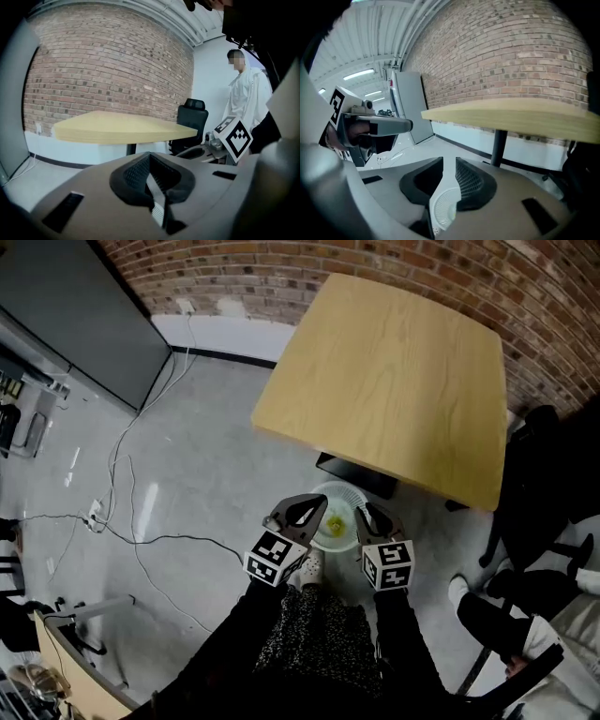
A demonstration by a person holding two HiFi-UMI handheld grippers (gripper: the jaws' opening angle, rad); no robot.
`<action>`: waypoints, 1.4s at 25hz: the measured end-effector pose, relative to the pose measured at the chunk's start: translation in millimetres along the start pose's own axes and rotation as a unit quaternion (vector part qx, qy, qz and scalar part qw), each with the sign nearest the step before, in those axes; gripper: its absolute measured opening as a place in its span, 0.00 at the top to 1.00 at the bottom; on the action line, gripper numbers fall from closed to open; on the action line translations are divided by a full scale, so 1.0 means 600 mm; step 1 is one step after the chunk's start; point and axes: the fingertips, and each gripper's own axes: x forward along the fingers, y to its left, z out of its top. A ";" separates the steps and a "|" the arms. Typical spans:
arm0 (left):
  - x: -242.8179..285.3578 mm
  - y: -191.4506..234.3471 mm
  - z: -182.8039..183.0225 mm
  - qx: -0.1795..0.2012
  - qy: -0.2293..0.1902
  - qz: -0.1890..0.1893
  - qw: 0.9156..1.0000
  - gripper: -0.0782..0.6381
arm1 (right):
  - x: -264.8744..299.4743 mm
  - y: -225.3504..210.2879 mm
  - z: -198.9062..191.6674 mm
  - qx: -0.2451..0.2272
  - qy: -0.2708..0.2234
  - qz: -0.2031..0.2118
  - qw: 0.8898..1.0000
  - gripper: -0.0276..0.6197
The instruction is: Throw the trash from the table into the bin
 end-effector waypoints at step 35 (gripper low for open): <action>-0.070 -0.082 0.418 0.081 -0.166 0.020 0.983 0.89 | -0.316 -0.084 0.439 -0.069 -0.223 -0.125 0.964 0.94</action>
